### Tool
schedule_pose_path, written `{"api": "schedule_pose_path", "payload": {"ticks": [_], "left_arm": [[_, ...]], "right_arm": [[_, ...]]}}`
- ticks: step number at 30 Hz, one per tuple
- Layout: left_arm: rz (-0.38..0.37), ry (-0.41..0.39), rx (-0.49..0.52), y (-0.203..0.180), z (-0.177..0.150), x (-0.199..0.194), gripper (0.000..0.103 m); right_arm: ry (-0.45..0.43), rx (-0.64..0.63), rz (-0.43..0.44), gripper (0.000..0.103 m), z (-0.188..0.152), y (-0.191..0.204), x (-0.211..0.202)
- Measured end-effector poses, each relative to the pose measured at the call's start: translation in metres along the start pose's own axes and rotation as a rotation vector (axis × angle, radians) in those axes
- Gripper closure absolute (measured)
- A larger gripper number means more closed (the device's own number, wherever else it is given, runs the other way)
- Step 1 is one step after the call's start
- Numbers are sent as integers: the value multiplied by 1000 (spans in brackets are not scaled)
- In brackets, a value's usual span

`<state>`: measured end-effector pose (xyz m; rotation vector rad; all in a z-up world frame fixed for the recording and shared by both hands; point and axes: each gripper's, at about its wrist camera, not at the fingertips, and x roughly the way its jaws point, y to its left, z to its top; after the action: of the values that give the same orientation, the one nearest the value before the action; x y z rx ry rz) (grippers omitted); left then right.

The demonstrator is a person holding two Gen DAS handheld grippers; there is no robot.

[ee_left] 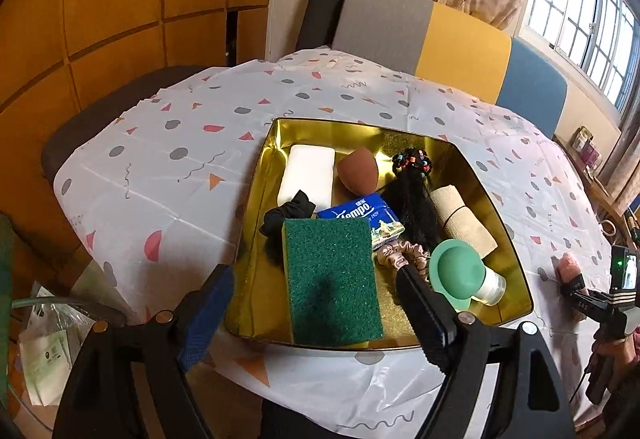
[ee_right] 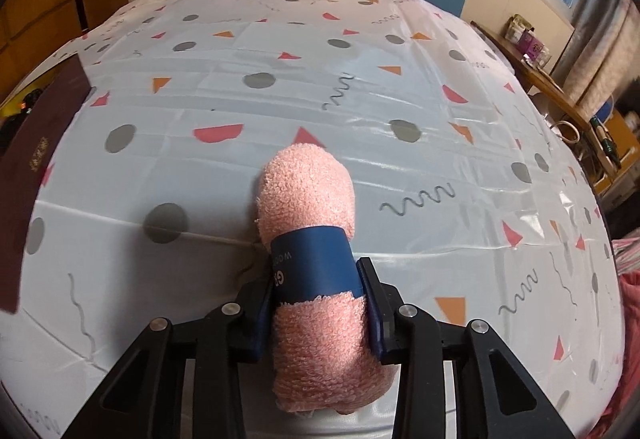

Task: Organize soft objects
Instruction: 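Carry the pink towel roll into the gold tray and open the right tool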

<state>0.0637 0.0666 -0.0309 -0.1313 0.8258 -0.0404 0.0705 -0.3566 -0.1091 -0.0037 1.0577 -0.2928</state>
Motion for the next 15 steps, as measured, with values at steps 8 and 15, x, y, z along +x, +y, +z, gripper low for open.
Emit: {"api": "schedule_pose_path", "payload": {"ticks": [8,15], "left_arm": [[-1,-9,-16,9,-4,-6,19],[4,-14,-45,18,-4,-8,19]], "right_arm": [[-19,16,33,67,1,15,-18],[-134,-22,220,67,28,67,-73]]}}
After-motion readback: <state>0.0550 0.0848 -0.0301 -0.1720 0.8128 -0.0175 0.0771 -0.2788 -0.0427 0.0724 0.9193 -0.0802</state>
